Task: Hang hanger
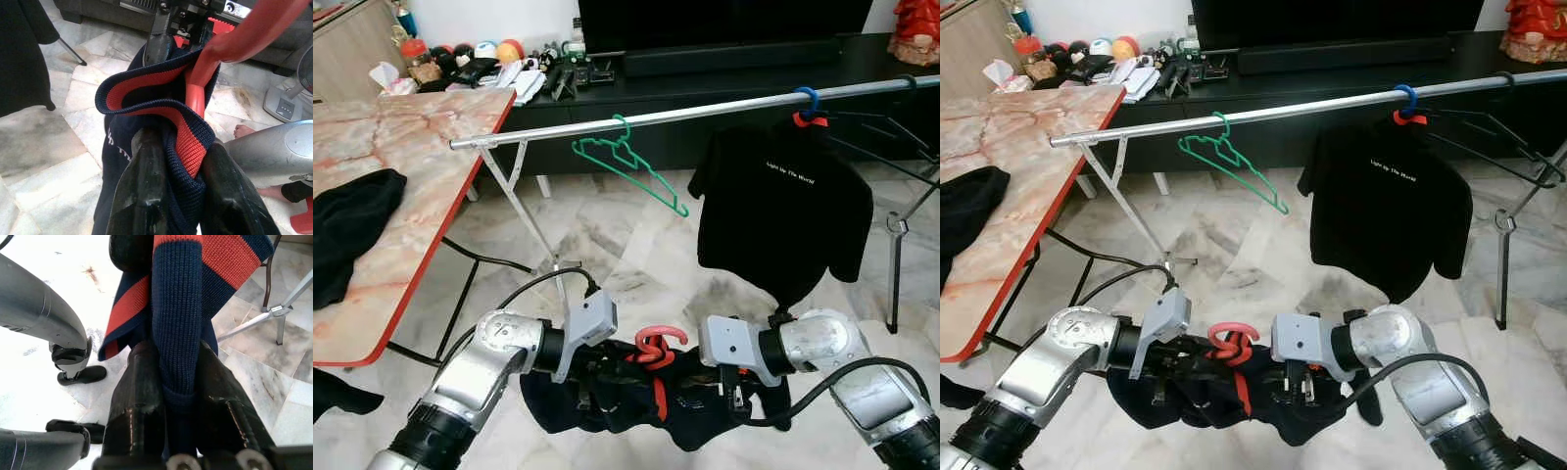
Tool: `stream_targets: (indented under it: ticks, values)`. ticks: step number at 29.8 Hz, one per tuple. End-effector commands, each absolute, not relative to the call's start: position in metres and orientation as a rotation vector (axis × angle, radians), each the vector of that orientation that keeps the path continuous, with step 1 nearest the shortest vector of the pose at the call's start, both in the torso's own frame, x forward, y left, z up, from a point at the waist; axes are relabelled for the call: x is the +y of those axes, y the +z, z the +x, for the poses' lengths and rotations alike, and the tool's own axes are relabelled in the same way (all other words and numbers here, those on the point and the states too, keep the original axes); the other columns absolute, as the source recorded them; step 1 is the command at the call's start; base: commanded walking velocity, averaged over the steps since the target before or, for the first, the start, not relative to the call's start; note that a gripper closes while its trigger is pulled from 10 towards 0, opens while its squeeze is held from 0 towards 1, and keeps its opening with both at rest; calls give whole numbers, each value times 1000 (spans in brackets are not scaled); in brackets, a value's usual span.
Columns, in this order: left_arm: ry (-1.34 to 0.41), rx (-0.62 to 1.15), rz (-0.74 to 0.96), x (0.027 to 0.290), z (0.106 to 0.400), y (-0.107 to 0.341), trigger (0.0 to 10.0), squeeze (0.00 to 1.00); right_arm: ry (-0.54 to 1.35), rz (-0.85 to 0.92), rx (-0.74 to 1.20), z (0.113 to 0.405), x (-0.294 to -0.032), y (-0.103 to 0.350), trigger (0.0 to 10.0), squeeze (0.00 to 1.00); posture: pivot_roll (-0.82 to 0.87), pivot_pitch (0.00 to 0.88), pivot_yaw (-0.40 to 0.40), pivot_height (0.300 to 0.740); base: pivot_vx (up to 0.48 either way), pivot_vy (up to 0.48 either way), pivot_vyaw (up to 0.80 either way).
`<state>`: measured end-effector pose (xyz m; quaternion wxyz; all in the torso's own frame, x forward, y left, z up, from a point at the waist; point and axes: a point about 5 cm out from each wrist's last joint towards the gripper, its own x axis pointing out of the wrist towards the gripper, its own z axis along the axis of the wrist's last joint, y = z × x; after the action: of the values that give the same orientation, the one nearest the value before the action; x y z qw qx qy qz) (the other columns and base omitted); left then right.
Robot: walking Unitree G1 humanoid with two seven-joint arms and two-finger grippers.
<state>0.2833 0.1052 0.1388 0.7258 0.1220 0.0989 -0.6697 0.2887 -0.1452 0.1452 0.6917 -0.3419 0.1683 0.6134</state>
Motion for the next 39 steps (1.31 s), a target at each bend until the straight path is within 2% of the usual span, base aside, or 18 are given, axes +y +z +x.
stream_targets:
  ticks: [1, 2, 3, 4, 21, 26, 31, 32, 33, 34, 35, 39]
  values:
    - [-1487, 284, 245, 111, 277, 128, 0, 0, 1324, -782, 305, 297, -144, 160, 10000, 0, -79, 70, 98, 740, 0, 0, 0]
    - [-1476, 288, 243, 112, 277, 127, 0, 0, 1335, -771, 310, 296, -144, 159, 10000, 725, -79, 62, 95, 740, 0, 0, 0]
    - [-1473, 289, 243, 113, 277, 127, 0, 0, 1338, -766, 309, 296, -144, 159, 10000, 725, -79, 62, 95, 740, 0, 0, 0]
    - [-1470, 290, 240, 114, 277, 126, 0, 0, 1338, -760, 310, 296, -145, 159, 10000, 1000, -79, 53, 92, 740, 0, 0, 0]
    - [-1331, 337, 277, 132, 283, 108, 0, 0, 1398, -788, 331, 296, -148, 162, 10000, 1000, -82, 0, 78, 740, 0, 0, 0]
    - [-1207, 381, 285, 145, 282, 84, 0, 0, 1274, -781, 251, 307, -155, 177, 10000, 1000, -92, 0, 79, 740, 0, 0, 0]
    - [-1027, 377, 303, 155, 284, 68, 0, 0, 1082, -615, 136, 318, -167, 190, 10000, 1000, -81, 0, 74, 740, 0, 0, 0]
    - [-942, 375, 314, 160, 286, 64, 0, 0, 1019, -563, 124, 319, -171, 187, 10000, 804, -73, 0, 68, 740, 0, 0, 0]
    - [-884, 377, 321, 163, 287, 61, 0, 0, 977, -537, 127, 319, -175, 181, 10000, 224, -68, 0, 66, 740, 0, 0, 0]
    - [-817, 374, 328, 167, 289, 58, 0, 0, 928, -493, 145, 320, -179, 173, 10000, 0, -66, 0, 65, 740, 0, 0, 0]
    - [-764, 370, 329, 170, 290, 56, 824, 0, 884, -452, 164, 320, -183, 165, 10000, 0, -63, 0, 63, 740, 0, 0, 0]
    - [-764, 370, 329, 170, 290, 56, 824, 0, 884, -452, 164, 320, -183, 165, 10000, 0, -63, 0, 63, 740, 0, 0, 0]
